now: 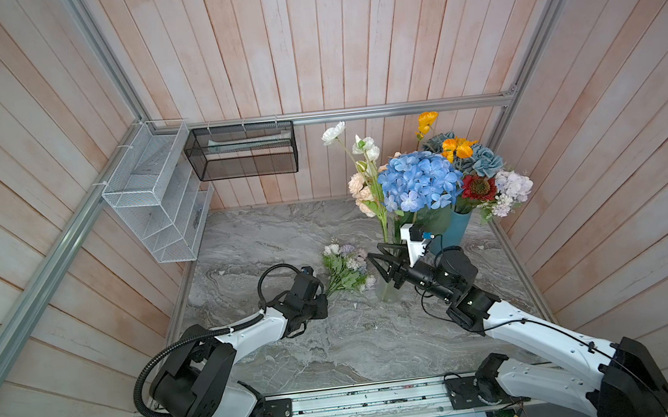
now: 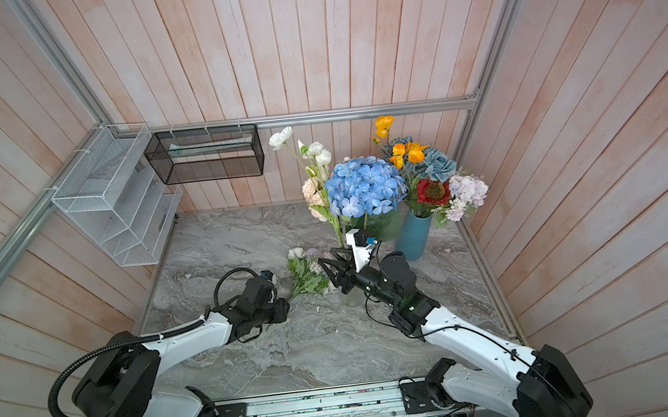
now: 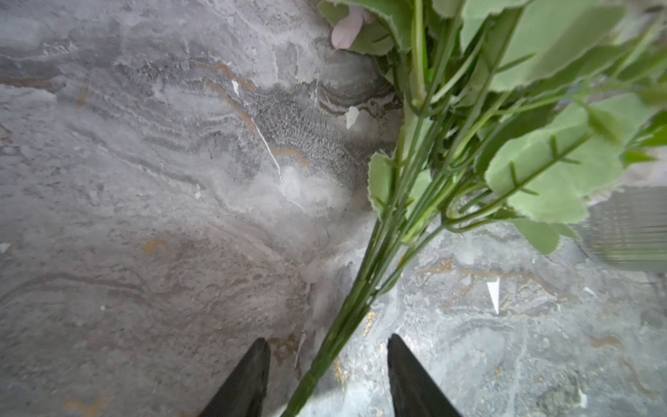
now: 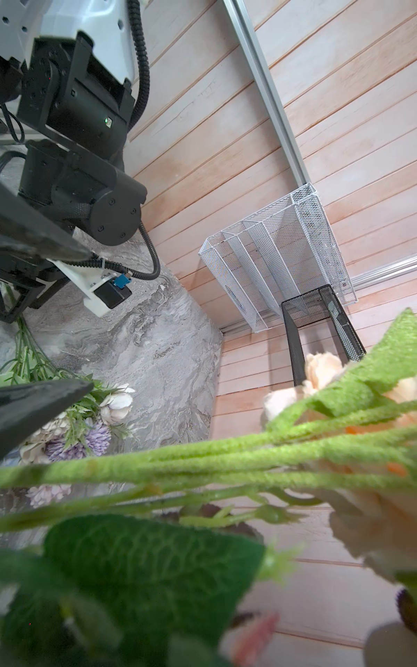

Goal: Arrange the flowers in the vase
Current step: 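Grasp the white-and-lilac spray stems on the table with the left gripper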

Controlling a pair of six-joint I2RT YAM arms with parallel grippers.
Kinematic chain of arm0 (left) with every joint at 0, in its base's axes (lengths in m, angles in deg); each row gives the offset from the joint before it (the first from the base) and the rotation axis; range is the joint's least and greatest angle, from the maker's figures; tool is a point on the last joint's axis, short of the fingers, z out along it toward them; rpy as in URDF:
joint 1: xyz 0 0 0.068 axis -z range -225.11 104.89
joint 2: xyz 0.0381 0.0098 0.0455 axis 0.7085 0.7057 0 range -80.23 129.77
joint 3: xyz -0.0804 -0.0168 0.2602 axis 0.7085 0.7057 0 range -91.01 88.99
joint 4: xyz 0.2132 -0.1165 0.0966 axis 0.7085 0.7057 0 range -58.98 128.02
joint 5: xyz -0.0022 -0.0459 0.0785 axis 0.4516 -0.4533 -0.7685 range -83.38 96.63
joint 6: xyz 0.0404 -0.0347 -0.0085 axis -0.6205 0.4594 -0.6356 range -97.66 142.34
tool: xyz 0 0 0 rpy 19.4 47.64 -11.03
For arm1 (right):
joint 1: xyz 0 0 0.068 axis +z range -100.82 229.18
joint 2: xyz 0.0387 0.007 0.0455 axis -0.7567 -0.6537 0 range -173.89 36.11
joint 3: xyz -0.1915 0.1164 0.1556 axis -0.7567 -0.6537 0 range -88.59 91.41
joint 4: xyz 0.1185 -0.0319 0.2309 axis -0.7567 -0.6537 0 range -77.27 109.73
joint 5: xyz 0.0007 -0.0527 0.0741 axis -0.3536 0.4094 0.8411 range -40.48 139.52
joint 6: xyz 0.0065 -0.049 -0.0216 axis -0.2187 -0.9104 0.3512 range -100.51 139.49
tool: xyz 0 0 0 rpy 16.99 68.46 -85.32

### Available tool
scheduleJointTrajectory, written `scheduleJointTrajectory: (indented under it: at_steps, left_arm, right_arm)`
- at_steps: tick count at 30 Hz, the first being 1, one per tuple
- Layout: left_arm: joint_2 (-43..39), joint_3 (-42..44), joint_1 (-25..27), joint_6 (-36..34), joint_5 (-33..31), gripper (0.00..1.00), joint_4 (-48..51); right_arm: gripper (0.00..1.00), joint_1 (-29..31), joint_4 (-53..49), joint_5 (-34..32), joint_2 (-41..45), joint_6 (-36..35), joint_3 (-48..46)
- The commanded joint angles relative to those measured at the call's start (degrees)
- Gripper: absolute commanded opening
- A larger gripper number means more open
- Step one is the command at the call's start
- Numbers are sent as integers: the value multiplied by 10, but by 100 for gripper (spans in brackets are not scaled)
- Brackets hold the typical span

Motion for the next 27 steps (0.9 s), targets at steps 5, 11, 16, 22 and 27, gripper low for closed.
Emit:
scheduleJointTrajectory:
  at_steps: [5,11,16,22,27]
  left_arm:
    - [27,-20,-3,-20,0,45,-2]
    - [48,-29,-2,-35,9,32,-2]
    - [48,-25,-2,-34,13,13,-9]
    - [32,-16,-2,-16,10,0,-28]
    - [-4,0,-2,26,0,0,-75]
  right_arm:
    - [52,4,32,-8,-7,9,13]
    - [52,4,31,-16,-4,7,11]
    - [52,5,31,-22,-3,8,8]
    - [52,4,31,-23,-6,9,8]
    - [52,5,32,-9,-20,21,16]
